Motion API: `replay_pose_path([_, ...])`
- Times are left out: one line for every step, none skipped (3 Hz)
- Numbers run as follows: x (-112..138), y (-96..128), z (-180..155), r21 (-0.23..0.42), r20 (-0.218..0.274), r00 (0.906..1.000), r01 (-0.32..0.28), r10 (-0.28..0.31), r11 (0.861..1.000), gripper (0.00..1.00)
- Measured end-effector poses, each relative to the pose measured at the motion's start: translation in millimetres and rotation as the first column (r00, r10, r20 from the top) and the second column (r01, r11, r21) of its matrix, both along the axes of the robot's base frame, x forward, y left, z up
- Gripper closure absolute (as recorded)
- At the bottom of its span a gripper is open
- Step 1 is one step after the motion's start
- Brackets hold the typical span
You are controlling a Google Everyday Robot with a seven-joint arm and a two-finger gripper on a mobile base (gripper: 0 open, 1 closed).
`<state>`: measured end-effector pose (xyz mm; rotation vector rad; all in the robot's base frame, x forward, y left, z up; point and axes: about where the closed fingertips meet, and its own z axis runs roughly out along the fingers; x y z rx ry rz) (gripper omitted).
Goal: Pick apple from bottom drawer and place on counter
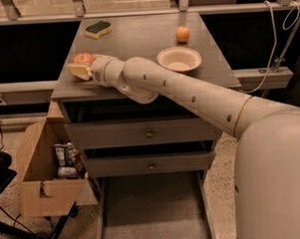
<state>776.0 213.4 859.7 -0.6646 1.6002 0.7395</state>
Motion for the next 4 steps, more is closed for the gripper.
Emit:
replay_pose_path([-0.4,1.1,0.0,0.000,0.000,1.0000,-0.002,0.002,1.000,0.00])
replay_pose_path([-11.1,-8.9,27.0,-0.037,0.014,0.9989,-0.043,0.044,0.998,0.00])
replay_pose_path([-47.1,5.5,82.3,-0.085,0.000,0.9893,-0.146,0.146,0.986,0.00])
replay_pose_path([-29.1,-57.6,126.3,-0.134,-0.002,0.9919,-0.126,0.127,0.983,0.00])
